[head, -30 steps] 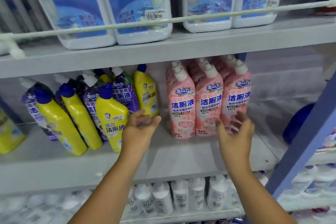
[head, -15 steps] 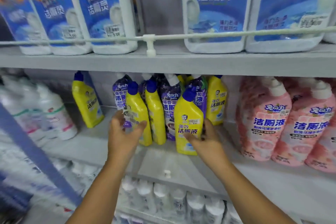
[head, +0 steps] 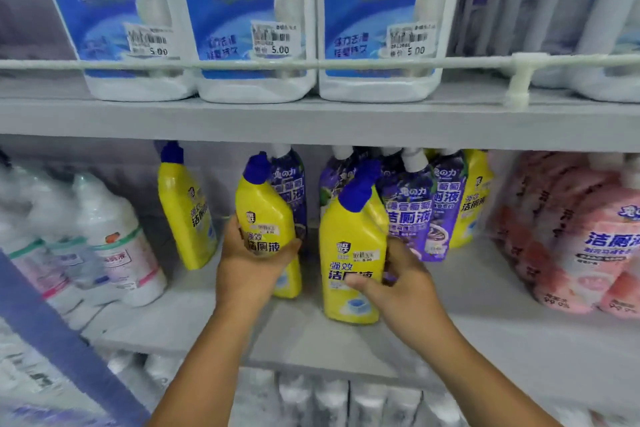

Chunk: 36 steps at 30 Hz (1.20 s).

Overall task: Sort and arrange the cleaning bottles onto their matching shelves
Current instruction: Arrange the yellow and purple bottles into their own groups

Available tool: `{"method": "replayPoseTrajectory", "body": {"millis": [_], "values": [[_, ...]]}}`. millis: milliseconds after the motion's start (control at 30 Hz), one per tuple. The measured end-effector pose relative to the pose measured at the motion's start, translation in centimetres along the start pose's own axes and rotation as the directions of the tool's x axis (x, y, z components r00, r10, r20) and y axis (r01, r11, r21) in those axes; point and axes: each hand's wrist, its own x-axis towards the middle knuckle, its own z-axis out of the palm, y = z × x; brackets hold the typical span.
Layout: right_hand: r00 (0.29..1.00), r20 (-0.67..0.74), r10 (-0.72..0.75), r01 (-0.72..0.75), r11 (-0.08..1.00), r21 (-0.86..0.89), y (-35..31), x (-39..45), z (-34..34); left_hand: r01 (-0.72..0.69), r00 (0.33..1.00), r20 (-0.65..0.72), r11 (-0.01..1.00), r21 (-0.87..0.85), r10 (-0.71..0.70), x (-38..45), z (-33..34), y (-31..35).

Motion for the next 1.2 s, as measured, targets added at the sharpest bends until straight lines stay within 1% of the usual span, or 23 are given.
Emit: {"method": "replayPoseTrajectory", "body": {"millis": [67,133,167,233,300,433,467,500,533,567,600,633,667,700,733,767,800,833,867,933,1033,1133,1200], "values": [[1.000,-0.026,0.007,-0.007,1.000,0.001,-0.4,0.1,3.2,-0.030,0.998,-0.054,0.999,0.030,0.032,2.1,-2.8,-1.4],[0.998,-0.050,0.027,-0.026,1.000,0.015,-0.7,0.3,6.2,-0.030,0.997,-0.076,0.999,0.042,0.033,4.1,-4.9,-2.6],[0.998,-0.055,0.037,-0.036,0.999,0.024,-0.8,0.5,7.6,-0.017,0.996,-0.087,0.998,0.065,0.023,4.8,-5.5,-3.2],[0.997,-0.073,0.030,-0.032,0.999,-0.018,-0.7,1.1,10.1,-0.005,0.992,-0.125,0.995,0.102,0.017,5.8,-6.3,-4.4],[0.997,-0.076,0.014,-0.018,0.999,-0.045,-1.1,1.8,12.0,0.006,0.989,-0.149,0.996,0.084,0.007,6.3,-6.3,-5.1],[0.999,-0.034,0.014,-0.015,1.000,-0.014,-2.4,3.4,14.4,0.005,0.990,-0.139,1.000,0.004,-0.004,6.3,-5.7,-5.5],[0.999,-0.039,0.005,-0.006,1.000,-0.012,-2.9,3.2,14.4,-0.008,0.993,-0.122,1.000,-0.002,0.008,6.2,-5.7,-5.8],[0.995,-0.096,-0.033,0.031,0.999,-0.025,-3.0,2.9,14.1,-0.024,0.994,-0.108,1.000,-0.005,0.024,6.1,-6.0,-6.2],[0.973,-0.209,-0.102,0.086,0.992,-0.089,-3.2,2.3,13.3,-0.056,0.993,-0.103,0.998,0.000,0.055,5.9,-6.4,-6.4],[0.924,-0.333,-0.191,0.140,0.975,-0.170,-3.3,1.7,12.0,-0.078,0.991,-0.109,0.997,0.018,0.080,5.5,-6.9,-6.3],[0.853,-0.439,-0.282,0.177,0.948,-0.265,-3.5,1.0,10.4,-0.097,0.987,-0.122,0.995,0.036,0.101,4.7,-7.3,-6.0],[0.772,-0.523,-0.361,0.186,0.915,-0.357,-3.4,0.7,8.7,-0.111,0.981,-0.150,0.992,0.068,0.120,3.8,-7.6,-5.5],[0.704,-0.585,-0.402,0.159,0.893,-0.422,-3.2,0.8,7.2,-0.145,0.968,-0.193,0.984,0.106,0.163,2.6,-7.7,-5.0],[0.669,-0.618,-0.413,0.127,0.883,-0.452,-3.2,1.0,5.8,-0.199,0.948,-0.225,0.970,0.136,0.226,1.4,-7.7,-4.4],[0.683,-0.612,-0.398,0.102,0.882,-0.459,-2.8,1.6,4.8,-0.260,0.931,-0.228,0.956,0.138,0.286,0.0,-7.4,-3.5],[0.739,-0.573,-0.354,0.083,0.892,-0.445,-2.6,2.3,4.3,-0.298,0.928,-0.202,0.949,0.100,0.312,-1.2,-6.8,-2.9],[0.808,-0.519,-0.281,0.041,0.904,-0.425,-2.6,2.8,4.3,-0.307,0.940,-0.145,0.951,0.039,0.310,-2.1,-6.0,-2.5],[0.859,-0.466,-0.211,-0.008,0.906,-0.424,-2.5,3.3,4.4,-0.281,0.958,-0.066,0.959,-0.036,0.278,-2.7,-4.9,-2.1],[0.890,-0.426,-0.160,-0.050,0.896,-0.441,-2.4,3.7,4.4,-0.224,0.974,0.020,0.969,-0.102,0.227,-3.1,-3.8,-2.1],[0.919,-0.382,-0.098,-0.082,0.901,-0.427,-2.5,4.3,4.1,-0.095,0.976,0.179,0.983,-0.158,0.123,-4.1,-1.9,-2.3],[0.961,-0.271,-0.044,-0.044,0.949,-0.312,-2.9,4.2,3.0,-0.012,0.955,0.292,0.988,-0.152,0.056,-5.2,-0.5,-2.1],[0.998,-0.039,-0.043,0.038,0.994,-0.106,-3.5,3.1,2.4,0.058,0.926,0.378,0.984,-0.168,0.010,-5.3,-0.3,-1.2],[0.993,0.104,-0.056,0.063,0.996,-0.062,-3.8,2.4,2.9,0.091,0.912,0.411,0.981,-0.172,-0.013,-5.3,-0.4,-0.6]]}}
